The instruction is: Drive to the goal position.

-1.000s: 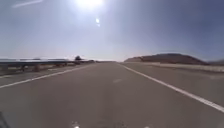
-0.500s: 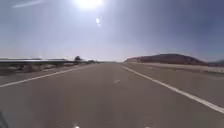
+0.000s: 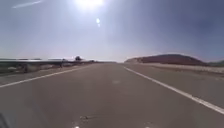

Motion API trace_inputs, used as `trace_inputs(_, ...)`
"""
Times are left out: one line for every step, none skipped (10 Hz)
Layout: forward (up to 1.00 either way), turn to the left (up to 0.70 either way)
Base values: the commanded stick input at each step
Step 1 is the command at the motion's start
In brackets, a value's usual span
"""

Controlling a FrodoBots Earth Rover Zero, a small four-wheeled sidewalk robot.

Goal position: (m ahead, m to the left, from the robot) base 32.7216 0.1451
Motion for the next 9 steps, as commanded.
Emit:
trace_inputs(1.00, 0.00)
trace_inputs(1.00, 0.00)
trace_inputs(1.00, 0.00)
trace_inputs(1.00, 0.00)
trace_inputs(1.00, 0.00)
trace_inputs(1.00, 0.00)
trace_inputs(1.00, 0.00)
trace_inputs(1.00, 0.00)
trace_inputs(1.00, 0.00)
